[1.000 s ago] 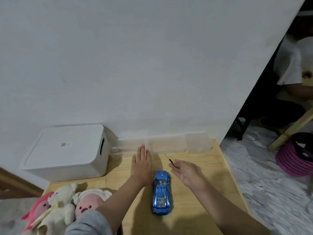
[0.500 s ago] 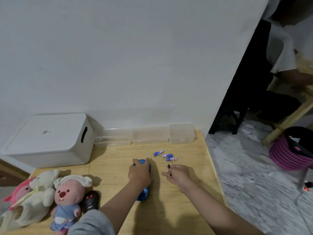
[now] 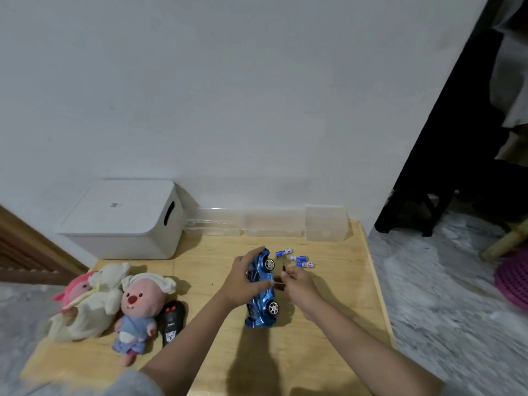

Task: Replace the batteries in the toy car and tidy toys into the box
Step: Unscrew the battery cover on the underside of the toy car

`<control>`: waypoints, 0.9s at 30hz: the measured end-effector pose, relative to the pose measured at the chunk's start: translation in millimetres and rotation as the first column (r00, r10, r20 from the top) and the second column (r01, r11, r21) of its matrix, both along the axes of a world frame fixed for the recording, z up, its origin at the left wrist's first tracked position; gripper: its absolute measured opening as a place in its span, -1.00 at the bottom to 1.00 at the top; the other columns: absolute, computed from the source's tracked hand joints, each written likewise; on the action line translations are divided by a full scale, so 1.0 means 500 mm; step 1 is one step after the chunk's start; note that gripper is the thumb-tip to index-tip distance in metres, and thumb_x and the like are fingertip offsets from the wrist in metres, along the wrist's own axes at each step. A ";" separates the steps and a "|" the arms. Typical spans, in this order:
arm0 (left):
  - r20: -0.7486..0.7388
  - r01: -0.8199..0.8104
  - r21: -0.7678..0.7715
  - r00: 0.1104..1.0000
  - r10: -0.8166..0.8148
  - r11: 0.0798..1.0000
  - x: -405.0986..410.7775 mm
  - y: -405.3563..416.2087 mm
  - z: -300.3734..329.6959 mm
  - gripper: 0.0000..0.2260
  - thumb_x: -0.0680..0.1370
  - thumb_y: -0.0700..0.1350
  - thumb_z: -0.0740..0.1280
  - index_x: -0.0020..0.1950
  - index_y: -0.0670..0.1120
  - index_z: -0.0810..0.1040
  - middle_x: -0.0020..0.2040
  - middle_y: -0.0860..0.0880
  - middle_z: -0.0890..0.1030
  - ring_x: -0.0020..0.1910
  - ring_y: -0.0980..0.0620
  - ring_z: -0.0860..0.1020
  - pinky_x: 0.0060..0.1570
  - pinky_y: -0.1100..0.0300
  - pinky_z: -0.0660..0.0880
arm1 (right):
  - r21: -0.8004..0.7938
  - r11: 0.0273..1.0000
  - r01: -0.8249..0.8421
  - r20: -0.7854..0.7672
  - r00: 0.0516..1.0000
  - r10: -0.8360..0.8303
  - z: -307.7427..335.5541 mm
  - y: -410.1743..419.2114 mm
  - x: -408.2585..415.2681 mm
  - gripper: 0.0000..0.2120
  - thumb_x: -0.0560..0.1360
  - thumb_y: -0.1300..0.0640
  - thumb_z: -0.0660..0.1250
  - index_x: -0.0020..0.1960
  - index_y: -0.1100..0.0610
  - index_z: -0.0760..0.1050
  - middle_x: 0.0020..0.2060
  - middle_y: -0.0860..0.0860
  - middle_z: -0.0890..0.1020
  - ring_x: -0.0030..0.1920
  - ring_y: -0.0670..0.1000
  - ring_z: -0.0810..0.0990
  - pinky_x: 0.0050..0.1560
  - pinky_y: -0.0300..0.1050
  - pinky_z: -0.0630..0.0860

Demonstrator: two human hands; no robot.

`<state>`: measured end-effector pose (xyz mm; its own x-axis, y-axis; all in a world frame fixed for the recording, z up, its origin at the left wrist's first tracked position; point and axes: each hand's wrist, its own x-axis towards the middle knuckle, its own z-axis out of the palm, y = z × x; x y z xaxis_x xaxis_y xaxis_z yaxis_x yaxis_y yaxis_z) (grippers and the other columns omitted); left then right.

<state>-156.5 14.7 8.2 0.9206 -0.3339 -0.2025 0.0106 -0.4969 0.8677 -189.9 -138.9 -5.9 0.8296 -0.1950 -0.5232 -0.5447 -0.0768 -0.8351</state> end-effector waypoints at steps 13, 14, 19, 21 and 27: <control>-0.247 -0.204 -0.237 0.958 0.145 0.950 -0.018 0.018 0.023 -0.42 0.57 -0.19 0.28 0.48 0.23 0.17 0.31 -0.05 0.45 0.26 -0.08 0.47 -0.07 0.14 0.60 | 0.033 0.999 -0.009 0.049 0.999 0.007 0.016 0.033 0.004 -0.93 0.60 0.15 0.18 0.03 0.10 0.44 0.00 0.09 0.60 -0.04 0.06 0.61 -0.11 -0.05 0.57; -0.198 -0.214 -0.187 0.964 0.177 0.959 -0.018 0.018 0.022 -0.44 0.58 -0.17 0.25 0.48 0.23 0.17 0.31 -0.05 0.46 0.28 -0.07 0.46 0.03 0.06 0.59 | 0.028 0.999 0.017 0.062 0.998 -0.018 0.012 0.032 0.005 -0.94 0.60 0.14 0.19 0.00 0.08 0.44 -0.02 0.09 0.60 -0.06 0.07 0.61 -0.07 -0.01 0.57; 0.054 -0.187 0.053 0.981 0.184 0.981 -0.025 0.019 0.020 -0.53 0.62 -0.20 0.10 0.51 0.11 0.19 0.16 -0.10 0.56 0.09 -0.10 0.57 -0.05 0.13 0.54 | 0.036 0.997 0.068 0.086 0.994 -0.071 0.011 0.034 0.003 -0.94 0.59 0.10 0.20 -0.05 0.02 0.42 -0.01 0.07 0.62 0.01 0.10 0.63 -0.04 -0.01 0.55; 0.101 -0.180 0.103 0.980 0.169 0.978 -0.029 0.017 0.019 -0.56 0.62 -0.22 0.08 0.49 0.06 0.25 -0.02 -0.06 0.58 -0.08 -0.12 0.59 -0.14 0.08 0.53 | 0.024 0.996 0.080 0.108 0.991 -0.083 0.012 0.036 0.003 -0.94 0.59 0.09 0.20 -0.06 0.01 0.42 -0.02 0.06 0.63 0.01 0.09 0.62 0.00 0.00 0.55; 0.193 -0.175 0.183 0.971 0.140 0.967 -0.030 0.010 0.024 -0.63 0.62 -0.22 0.09 0.41 -0.04 0.39 -0.24 -0.05 0.59 -0.36 0.00 0.53 -0.32 0.20 0.48 | 0.007 0.995 0.099 0.171 0.980 -0.098 0.024 0.038 0.002 -0.93 0.59 0.12 0.20 -0.04 0.09 0.43 -0.18 0.09 0.60 -0.21 0.04 0.53 -0.11 -0.06 0.50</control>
